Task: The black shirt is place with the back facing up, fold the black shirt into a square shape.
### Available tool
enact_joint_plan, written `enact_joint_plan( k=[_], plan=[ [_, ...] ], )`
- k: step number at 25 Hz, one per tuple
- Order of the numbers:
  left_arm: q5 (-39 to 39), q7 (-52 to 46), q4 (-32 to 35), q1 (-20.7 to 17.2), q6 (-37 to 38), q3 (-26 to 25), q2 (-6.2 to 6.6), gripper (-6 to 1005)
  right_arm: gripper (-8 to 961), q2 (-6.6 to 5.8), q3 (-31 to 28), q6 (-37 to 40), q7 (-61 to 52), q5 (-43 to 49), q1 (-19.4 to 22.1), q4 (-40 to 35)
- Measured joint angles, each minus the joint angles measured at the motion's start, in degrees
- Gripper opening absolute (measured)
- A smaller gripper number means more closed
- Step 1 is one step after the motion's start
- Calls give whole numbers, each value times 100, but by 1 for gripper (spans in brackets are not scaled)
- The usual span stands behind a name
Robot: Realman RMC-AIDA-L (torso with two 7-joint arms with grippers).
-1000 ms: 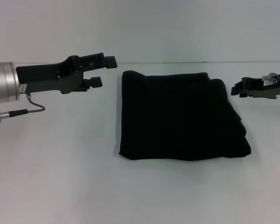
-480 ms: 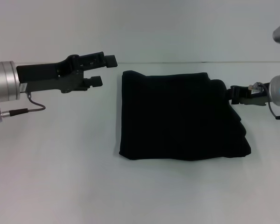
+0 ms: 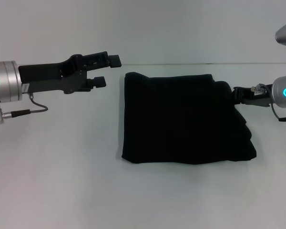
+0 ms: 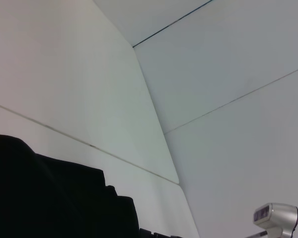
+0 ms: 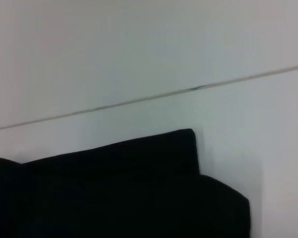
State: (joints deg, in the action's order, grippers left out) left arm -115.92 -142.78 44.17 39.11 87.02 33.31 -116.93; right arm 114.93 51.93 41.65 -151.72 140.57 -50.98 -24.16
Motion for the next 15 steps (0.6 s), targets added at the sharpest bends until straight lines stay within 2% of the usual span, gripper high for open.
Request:
enact_joint_plan(
  k=[3,11,15],
  plan=[
    [0,2,-56,0,-24,1,1,964,95,11,3,-51,1,-10,0,-1],
    [0,10,-67,0,-39,0,17,964,40,16,-36,-60,1,-39,2,-76],
    [0,18,-67,-4,-54,0,26,964,20,-73,-94,170,-55,-40,24,-100]
  ],
)
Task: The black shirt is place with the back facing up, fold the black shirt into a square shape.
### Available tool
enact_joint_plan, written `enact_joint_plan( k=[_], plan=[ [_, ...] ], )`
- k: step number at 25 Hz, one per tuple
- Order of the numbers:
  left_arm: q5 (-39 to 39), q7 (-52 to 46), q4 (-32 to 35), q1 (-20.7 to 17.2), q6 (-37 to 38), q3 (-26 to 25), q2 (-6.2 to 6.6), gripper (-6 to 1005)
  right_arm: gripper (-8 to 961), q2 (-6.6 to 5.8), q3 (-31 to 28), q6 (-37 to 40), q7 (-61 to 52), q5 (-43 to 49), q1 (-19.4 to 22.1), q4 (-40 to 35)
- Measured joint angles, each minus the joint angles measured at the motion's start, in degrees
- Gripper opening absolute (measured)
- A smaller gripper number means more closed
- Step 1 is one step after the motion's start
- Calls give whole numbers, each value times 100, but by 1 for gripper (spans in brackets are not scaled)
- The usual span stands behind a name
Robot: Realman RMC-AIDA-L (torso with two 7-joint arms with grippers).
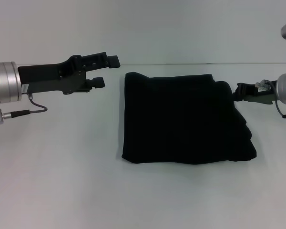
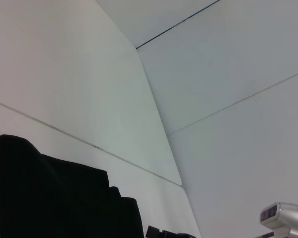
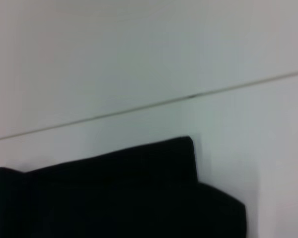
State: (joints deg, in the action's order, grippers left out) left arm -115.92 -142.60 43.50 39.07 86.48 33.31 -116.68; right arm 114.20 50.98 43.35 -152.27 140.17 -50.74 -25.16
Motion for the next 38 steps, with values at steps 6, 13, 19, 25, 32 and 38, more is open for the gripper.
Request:
enact_joint_plan(
  k=[6,13,19,25,32,38],
  plan=[
    [0,11,0,-11,0,0,9,964,42,-106,-332,740,319,-139,113,-39],
    [1,13,-51,12,-19,0,17,964,319,-146,-417,871,297,-166,239,-68],
    [4,4,-53,49,-59,0,16,964,522,-106,-419,810,331,-146,264,-68],
    [6,-10,-61,79,-80,0,13,964,540,61,-423,467,339,-260,313,-25],
    [7,-25,-62,84,-97,0,13,964,550,253,-423,128,346,-384,317,6],
    [9,-26,-69,84,-100,0,13,964,546,207,-406,257,347,-441,306,-50]
  ],
)
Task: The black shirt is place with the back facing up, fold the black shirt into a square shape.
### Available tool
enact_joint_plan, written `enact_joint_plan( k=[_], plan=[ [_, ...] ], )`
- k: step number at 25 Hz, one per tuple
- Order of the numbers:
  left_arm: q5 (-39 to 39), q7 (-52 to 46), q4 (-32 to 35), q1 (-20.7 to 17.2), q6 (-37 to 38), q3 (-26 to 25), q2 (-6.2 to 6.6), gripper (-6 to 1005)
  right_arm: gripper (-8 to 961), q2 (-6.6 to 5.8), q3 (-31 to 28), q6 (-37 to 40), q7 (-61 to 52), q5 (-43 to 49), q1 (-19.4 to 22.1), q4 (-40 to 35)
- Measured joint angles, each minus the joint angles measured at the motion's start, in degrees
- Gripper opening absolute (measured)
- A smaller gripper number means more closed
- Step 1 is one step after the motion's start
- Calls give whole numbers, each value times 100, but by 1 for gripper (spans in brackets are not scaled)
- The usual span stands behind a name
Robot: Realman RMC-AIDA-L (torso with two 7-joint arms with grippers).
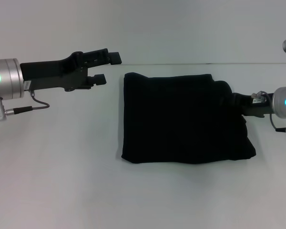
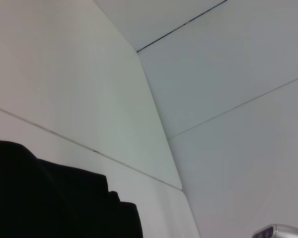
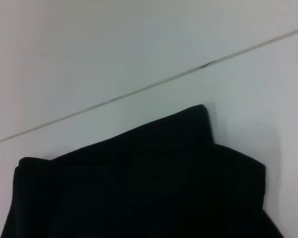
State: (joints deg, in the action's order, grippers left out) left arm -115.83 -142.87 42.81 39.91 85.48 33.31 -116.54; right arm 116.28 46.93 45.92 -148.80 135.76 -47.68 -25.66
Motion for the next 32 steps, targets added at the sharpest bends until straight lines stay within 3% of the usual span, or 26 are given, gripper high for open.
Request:
enact_joint_plan(
  k=[4,20,26,32],
  plan=[
    [2,-1,-1,0,-1,0,0,964,544,-71,-6,82,-21,-3,19,-10],
    [55,22,-1,-50,-14,0,-4,964,133,-75,7,131,9,-6,-39,-140],
    [71,27,-1,-54,9,0,-3,963,35,-126,26,344,13,16,20,-502],
    [149,23,-1,-52,29,0,0,960,46,-140,45,263,468,30,-2,-874]
  ],
)
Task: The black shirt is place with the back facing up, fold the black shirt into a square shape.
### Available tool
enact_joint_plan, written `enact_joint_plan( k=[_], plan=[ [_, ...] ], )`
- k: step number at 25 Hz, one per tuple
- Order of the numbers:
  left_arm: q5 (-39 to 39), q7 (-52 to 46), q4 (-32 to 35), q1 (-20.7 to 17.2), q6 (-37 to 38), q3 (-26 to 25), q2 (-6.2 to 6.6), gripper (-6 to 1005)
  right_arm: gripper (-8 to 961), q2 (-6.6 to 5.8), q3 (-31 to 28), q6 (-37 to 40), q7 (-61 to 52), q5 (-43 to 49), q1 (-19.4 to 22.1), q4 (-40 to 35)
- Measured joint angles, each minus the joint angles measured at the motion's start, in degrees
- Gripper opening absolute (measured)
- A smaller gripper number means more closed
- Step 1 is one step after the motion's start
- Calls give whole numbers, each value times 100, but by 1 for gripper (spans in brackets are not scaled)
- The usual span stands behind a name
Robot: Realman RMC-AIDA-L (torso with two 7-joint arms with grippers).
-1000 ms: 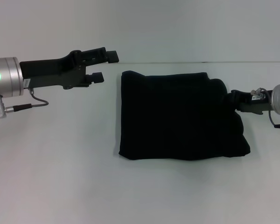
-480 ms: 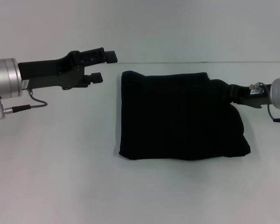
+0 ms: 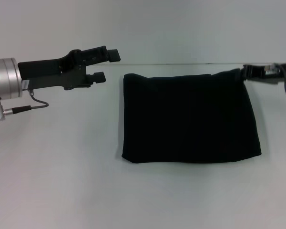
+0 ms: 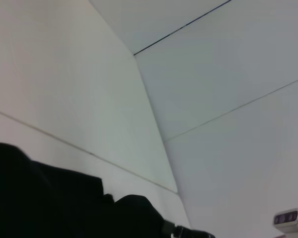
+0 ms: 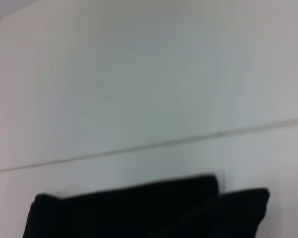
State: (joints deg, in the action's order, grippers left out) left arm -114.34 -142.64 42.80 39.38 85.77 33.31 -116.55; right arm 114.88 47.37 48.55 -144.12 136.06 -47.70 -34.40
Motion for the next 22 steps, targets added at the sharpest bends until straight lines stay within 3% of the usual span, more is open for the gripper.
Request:
enact_joint_plan(
  k=[6,13,22],
  plan=[
    [36,-8,0,-3,3,0,1,956,56,139,126,-559,714,0,-213,115],
    [65,-25,0,-9,-50,-7,11,952,69,248,886,-1465,808,8,-279,642],
    [68,-16,-21,37,-84,-10,35,947,84,154,1147,-1703,747,63,-326,839]
  ],
)
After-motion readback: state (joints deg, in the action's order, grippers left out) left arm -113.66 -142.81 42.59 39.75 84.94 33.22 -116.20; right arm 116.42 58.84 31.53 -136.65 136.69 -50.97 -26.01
